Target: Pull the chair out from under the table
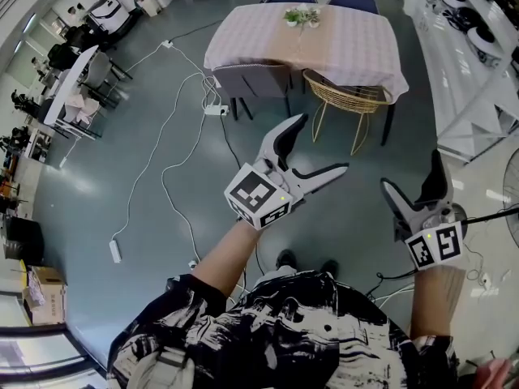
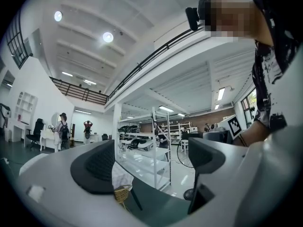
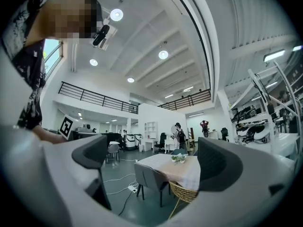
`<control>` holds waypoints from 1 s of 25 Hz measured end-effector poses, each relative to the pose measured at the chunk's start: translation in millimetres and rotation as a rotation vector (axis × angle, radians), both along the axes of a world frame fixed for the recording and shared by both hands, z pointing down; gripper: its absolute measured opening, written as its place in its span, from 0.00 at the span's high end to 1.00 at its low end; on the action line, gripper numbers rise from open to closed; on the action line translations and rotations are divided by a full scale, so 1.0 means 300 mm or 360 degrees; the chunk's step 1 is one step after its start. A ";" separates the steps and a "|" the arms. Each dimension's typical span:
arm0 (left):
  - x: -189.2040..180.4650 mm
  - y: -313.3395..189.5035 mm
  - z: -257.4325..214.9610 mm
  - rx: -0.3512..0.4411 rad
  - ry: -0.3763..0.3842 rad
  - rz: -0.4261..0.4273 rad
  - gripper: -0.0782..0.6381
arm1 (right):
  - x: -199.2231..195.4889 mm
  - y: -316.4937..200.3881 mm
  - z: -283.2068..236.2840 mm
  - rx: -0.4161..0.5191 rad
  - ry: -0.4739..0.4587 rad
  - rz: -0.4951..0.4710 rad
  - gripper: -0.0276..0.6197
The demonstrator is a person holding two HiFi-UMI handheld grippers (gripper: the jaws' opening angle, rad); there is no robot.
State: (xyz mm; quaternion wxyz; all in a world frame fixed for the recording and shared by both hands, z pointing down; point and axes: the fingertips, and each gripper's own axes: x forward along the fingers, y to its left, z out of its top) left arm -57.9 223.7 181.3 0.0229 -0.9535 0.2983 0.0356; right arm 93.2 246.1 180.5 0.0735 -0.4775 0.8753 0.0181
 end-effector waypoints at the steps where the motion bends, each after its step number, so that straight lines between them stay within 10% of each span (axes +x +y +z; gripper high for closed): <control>1: 0.016 -0.003 0.001 -0.0001 0.0002 0.0000 0.25 | 0.012 0.000 0.001 -0.0001 0.0007 -0.0006 0.13; 14: 0.258 -0.077 0.015 0.0001 -0.0016 -0.0049 0.25 | 0.228 -0.098 -0.003 0.0051 0.0082 -0.0114 0.13; 25: 0.144 -0.412 0.100 -0.0024 -0.0014 0.0033 0.25 | 0.067 -0.413 0.051 0.0038 0.0151 -0.0095 0.13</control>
